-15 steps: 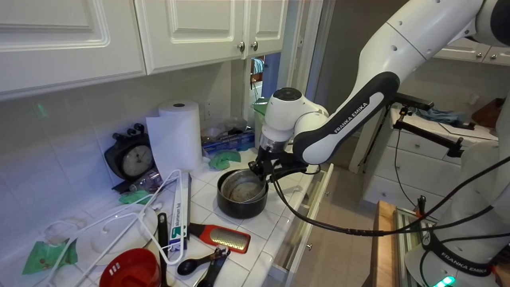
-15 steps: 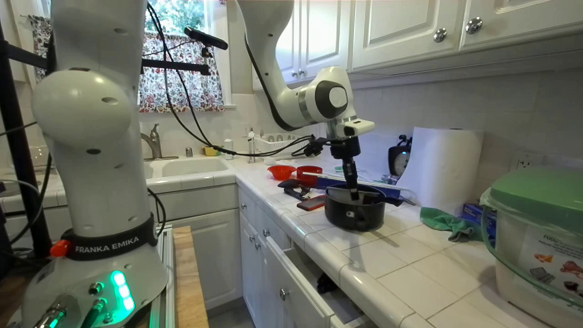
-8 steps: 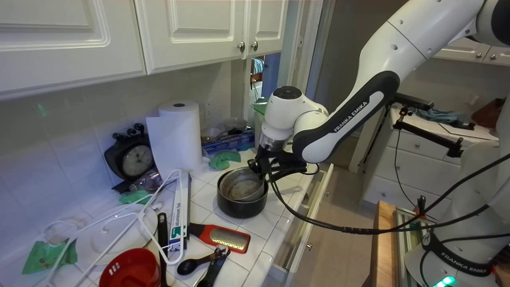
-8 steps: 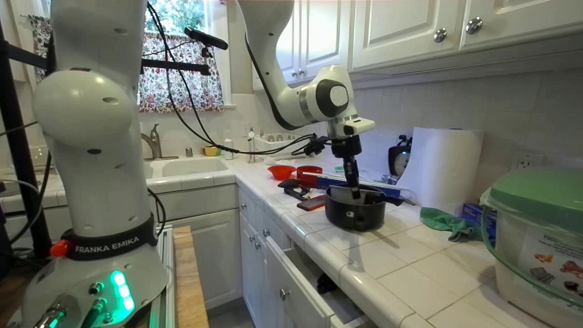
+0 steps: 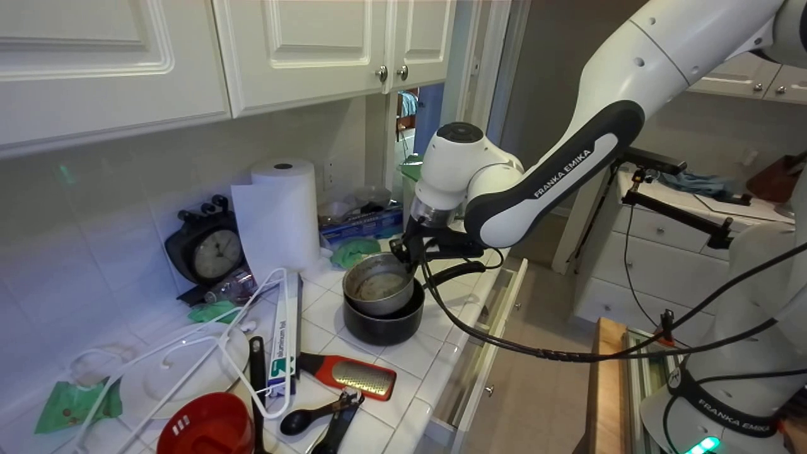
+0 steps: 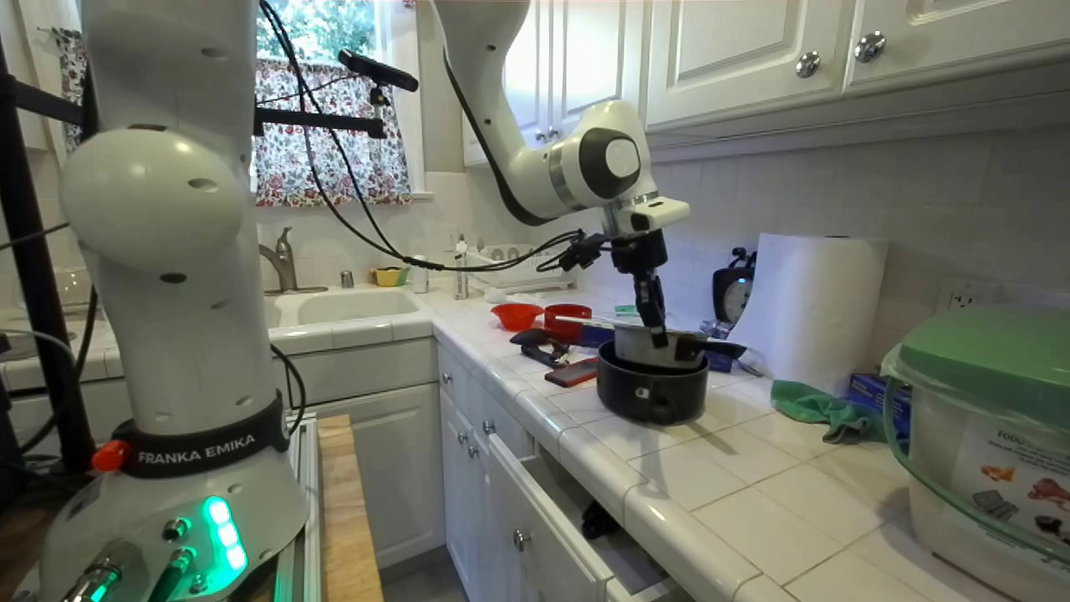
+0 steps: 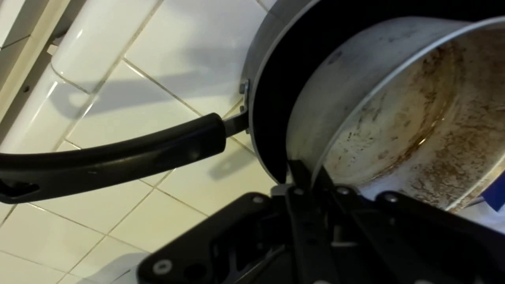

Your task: Remove the silver pot from the inside of the black pot

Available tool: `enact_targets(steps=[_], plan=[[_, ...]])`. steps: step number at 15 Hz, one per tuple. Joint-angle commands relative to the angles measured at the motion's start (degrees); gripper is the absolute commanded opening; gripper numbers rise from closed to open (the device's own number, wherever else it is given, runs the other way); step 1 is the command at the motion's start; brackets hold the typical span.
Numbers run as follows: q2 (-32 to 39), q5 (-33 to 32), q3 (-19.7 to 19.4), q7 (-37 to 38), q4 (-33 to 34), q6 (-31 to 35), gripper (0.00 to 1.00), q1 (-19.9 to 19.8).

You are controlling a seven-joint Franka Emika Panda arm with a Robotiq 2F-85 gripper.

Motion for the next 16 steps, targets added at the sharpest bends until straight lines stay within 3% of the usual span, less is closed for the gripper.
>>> enact_targets(steps=[1, 6, 7, 16], plan=[[-3.67, -4.26, -0.82, 5.27, -0.69, -0.53, 0.04, 0.38], [-8.41, -8.40, -1.48, 13.32, -1.88, -1.96, 0.04, -0.31], [-9.08, -9.11, -0.04, 14.52, -1.92, -2.51, 0.04, -2.13], [-9.61, -15.88, 0.35, 29.76, -2.54, -5.58, 0.04, -7.81]])
